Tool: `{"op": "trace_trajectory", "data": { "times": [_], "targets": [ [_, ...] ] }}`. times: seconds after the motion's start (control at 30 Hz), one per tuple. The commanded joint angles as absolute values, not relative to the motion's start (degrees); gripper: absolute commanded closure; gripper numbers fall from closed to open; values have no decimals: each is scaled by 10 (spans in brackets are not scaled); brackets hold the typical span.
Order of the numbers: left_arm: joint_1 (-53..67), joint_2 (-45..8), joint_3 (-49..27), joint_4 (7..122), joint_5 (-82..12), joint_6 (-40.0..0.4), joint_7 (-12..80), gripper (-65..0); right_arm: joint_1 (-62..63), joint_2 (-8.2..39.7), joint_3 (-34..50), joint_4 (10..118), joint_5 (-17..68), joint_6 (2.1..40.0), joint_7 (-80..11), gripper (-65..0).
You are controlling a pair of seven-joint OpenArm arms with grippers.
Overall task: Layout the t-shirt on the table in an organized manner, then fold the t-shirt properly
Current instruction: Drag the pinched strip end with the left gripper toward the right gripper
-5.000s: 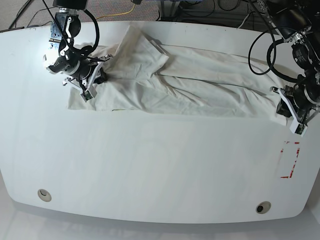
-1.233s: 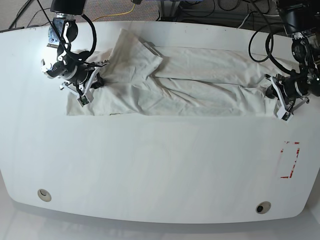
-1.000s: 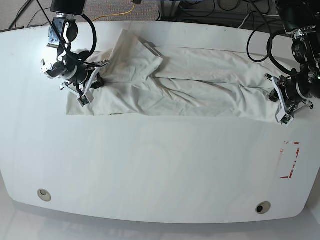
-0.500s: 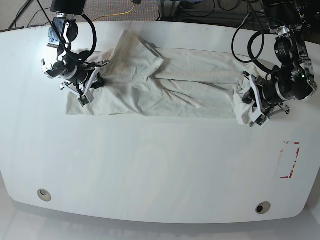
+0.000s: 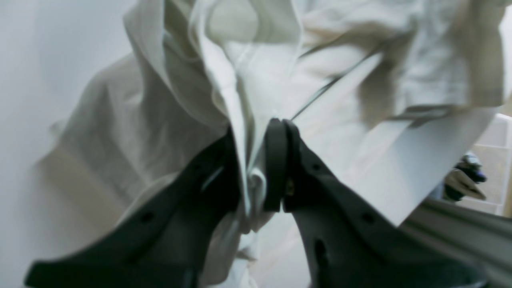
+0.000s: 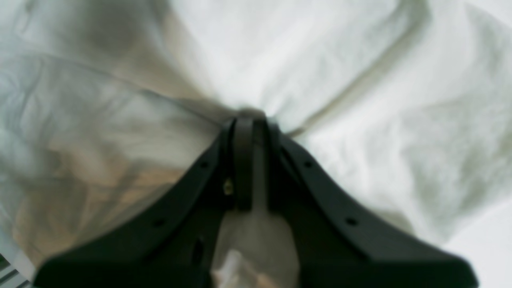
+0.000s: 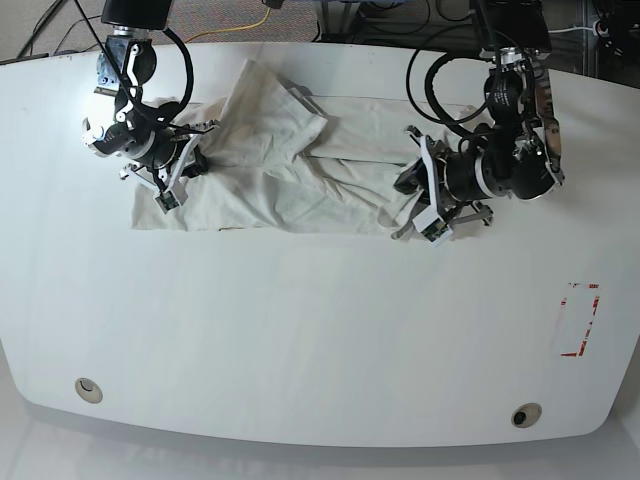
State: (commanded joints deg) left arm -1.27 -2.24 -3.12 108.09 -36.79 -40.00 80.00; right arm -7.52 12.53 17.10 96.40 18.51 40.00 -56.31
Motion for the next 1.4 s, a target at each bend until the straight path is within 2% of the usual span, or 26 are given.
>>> {"op": "trace_trajectory", "data": {
  "times": [0.4, 0.63, 0.7, 0.83, 0.9, 1.0, 1.23, 1.4],
  "targets": [
    [-30, 15, -15, 1034, -368, -400, 800, -61, -78, 125, 171, 964, 189, 400, -563, -51],
    [-36, 19, -15, 1033, -369, -400, 800, -64, -78, 125, 171, 964, 190, 400, -563, -51],
    [-36, 19, -15, 1033, -369, -400, 800, -88, -78, 125, 171, 964, 190, 400, -563, -51],
    [-36, 20, -6, 1033, -370, -400, 800, -204, -78, 125, 171, 964, 190, 400, -563, -51],
    [-41, 20, 6, 1033, -370, -400, 800, -289, -78, 125, 171, 964, 190, 400, -563, -51],
    [-48, 19, 31, 1033, -370, -400, 800, -357, -78, 125, 171, 964, 190, 400, -563, -51],
    [-71, 17, 118, 1035, -371, -400, 800, -367, -76, 125, 171, 964, 191, 400, -563, -51],
    [-109, 16, 123, 1036, -371, -400, 800, -367, -75, 116, 171, 964, 186, 400, -563, -51]
  ]
}}
